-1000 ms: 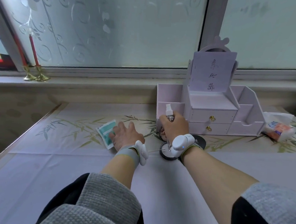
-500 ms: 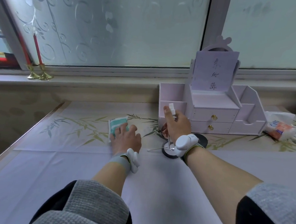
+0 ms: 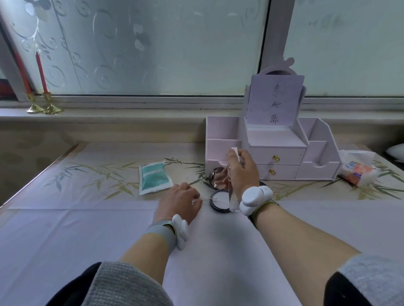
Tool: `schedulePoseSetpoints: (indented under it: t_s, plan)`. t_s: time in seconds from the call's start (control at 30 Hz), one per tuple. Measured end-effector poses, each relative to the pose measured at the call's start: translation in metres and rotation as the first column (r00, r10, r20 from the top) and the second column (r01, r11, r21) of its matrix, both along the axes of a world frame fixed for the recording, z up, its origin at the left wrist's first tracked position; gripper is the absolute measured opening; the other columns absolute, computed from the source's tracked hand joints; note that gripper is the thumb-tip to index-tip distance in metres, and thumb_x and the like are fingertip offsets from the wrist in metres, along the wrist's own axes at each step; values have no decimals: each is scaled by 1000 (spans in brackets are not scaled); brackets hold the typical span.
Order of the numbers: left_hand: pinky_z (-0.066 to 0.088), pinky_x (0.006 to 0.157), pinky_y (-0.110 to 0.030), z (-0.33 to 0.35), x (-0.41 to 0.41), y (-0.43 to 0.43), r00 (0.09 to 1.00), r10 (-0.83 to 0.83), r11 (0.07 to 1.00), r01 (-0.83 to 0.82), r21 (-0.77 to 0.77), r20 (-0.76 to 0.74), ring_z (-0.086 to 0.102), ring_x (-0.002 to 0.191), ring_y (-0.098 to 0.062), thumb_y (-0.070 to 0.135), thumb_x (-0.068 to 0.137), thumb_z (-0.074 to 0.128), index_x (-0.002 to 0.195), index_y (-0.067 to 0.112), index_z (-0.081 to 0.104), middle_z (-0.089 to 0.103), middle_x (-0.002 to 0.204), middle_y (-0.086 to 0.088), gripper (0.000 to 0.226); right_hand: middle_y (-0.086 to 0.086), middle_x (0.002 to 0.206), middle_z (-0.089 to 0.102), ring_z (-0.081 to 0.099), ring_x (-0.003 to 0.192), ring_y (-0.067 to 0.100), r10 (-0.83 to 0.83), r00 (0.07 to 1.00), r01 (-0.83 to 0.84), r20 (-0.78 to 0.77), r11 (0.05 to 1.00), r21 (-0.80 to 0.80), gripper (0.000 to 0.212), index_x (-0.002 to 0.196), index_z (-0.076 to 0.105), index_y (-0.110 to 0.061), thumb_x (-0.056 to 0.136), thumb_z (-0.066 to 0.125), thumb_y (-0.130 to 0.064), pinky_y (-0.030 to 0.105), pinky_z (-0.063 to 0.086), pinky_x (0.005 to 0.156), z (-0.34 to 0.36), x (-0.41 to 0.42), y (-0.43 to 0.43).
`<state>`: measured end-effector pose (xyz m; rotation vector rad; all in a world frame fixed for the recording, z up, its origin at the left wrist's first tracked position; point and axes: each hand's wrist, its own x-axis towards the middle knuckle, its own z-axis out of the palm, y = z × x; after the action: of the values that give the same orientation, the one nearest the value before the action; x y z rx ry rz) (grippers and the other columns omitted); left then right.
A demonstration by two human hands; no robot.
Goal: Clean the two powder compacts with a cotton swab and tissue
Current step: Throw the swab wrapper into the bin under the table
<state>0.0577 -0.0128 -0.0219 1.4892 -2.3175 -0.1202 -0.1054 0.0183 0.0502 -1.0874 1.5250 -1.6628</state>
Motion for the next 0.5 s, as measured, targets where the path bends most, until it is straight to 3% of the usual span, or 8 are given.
schedulePoseSetpoints:
  t_s: [0.13, 0.23, 0.37, 0.5]
  plan:
    - [48, 87, -34, 3, -6, 1, 998, 42, 998, -43, 35, 40, 53, 112, -22, 35, 101, 47, 110, 26, 69, 60, 118, 1, 26, 1, 45, 52, 44, 36, 18, -45, 999, 43, 29, 998, 52, 48, 82, 60, -6, 99, 47, -49, 22, 40, 38, 5, -16, 18]
    - [48, 84, -36, 6, -15, 8, 997, 79, 997, -79, 10, 26, 56, 106, -25, 33, 101, 46, 107, 22, 66, 63, 113, -2, 24, 5, 50, 56, 48, 38, 21, -48, 998, 45, 28, 993, 106, 61, 69, 62, -8, 93, 48, -62, 27, 42, 43, 7, -32, 30]
    - [49, 74, -37, 21, -38, 18, 982, 97, 995, -102, -24, -162, 61, 94, -31, 33, 100, 47, 101, 22, 61, 69, 103, -4, 18, 13, 57, 61, 51, 43, 23, -78, 996, 71, 37, 986, 151, 67, 66, 63, -6, 91, 48, -67, 28, 45, 44, 9, -50, 49]
    - [42, 69, -35, 36, -86, 50, 965, -21, 1000, 25, 14, -260, 61, 90, -35, 33, 101, 47, 102, 22, 57, 70, 100, -7, 15, 12, 57, 61, 52, 45, 23, -132, 991, 124, 28, 972, 199, 73, 63, 61, -7, 87, 44, -74, 30, 47, 46, 7, -73, 92]
